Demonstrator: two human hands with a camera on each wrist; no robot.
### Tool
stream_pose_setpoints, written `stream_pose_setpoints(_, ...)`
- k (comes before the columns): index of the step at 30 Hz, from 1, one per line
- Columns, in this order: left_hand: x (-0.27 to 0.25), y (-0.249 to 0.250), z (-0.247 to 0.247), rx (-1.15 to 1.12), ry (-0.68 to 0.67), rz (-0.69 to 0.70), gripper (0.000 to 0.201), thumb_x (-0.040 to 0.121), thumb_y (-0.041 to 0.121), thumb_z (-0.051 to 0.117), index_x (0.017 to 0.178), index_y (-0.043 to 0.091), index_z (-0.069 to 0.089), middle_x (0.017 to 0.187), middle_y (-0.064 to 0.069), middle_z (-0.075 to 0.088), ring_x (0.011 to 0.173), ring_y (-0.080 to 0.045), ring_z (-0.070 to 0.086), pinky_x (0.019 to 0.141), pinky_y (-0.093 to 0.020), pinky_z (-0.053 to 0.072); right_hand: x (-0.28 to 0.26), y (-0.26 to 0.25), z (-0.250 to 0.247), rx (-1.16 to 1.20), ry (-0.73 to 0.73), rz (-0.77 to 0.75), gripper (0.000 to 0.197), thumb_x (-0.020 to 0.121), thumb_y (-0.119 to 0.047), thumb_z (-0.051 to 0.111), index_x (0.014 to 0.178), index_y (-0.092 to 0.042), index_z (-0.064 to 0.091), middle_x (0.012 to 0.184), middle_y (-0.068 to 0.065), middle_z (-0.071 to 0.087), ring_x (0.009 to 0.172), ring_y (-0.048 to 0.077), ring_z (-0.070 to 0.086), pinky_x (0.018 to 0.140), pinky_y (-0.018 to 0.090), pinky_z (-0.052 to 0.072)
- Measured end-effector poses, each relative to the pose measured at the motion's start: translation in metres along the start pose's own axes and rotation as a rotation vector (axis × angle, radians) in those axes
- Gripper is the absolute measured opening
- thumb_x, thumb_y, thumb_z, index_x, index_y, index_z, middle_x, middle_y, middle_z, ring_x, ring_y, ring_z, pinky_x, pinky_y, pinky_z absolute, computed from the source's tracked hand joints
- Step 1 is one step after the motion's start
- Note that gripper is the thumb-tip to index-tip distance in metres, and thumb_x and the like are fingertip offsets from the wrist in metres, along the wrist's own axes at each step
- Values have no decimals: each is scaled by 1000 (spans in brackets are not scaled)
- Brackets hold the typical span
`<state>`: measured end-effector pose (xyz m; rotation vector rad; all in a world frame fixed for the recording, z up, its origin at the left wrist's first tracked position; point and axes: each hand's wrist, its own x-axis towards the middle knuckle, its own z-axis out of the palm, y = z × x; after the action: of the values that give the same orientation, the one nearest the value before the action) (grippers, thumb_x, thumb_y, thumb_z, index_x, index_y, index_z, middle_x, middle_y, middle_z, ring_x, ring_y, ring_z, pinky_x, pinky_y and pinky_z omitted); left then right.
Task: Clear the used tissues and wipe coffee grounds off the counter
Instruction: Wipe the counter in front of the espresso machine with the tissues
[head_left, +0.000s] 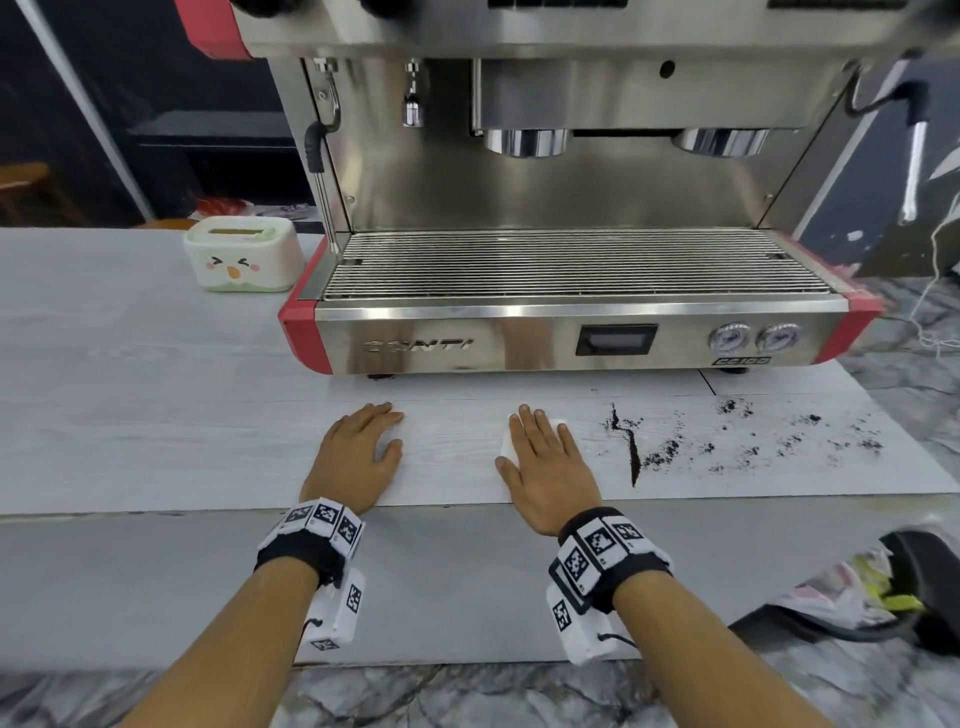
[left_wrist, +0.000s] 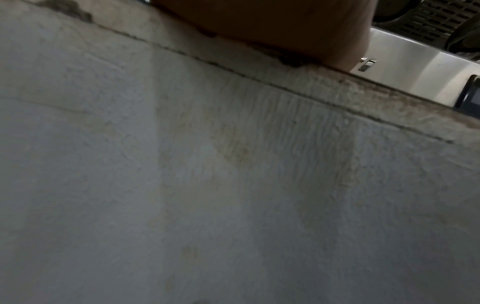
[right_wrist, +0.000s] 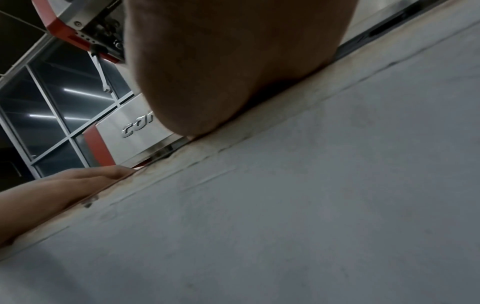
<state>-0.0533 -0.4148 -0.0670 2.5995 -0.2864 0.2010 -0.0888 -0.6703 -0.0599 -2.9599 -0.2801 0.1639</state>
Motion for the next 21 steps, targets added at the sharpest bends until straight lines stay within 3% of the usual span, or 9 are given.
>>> stream_pose_setpoints(3, -1, 3, -2, -6, 12, 2, 49, 84, 35, 42, 129, 20, 54, 141, -1, 49, 133, -20, 40, 114, -36, 26, -6, 20, -5, 0, -11, 15, 63, 101, -45, 13, 153, -12, -3, 162, 4, -8, 149, 18, -10, 120, 36, -8)
stream_pose_setpoints(13, 2, 8, -2, 36, 3, -32, 52, 83, 37, 41, 130, 21, 54, 142, -2, 49, 134, -21, 40, 114, -37, 26, -19, 79, -21, -3, -41, 74, 64, 101, -44, 15, 153, -11, -2, 162, 6, -8, 149, 20, -9, 121, 38, -6)
stream_pose_setpoints(21, 2, 85, 31, -14, 26, 57, 54, 86, 42, 40, 137, 23, 45, 147, -1, 42, 138, -20, 33, 116, -39, 22, -27, 82, -29, 32, 36, 11, 66, 99, -47, 10, 153, -11, 0, 161, 7, -9, 149, 22, -8, 120, 40, -5)
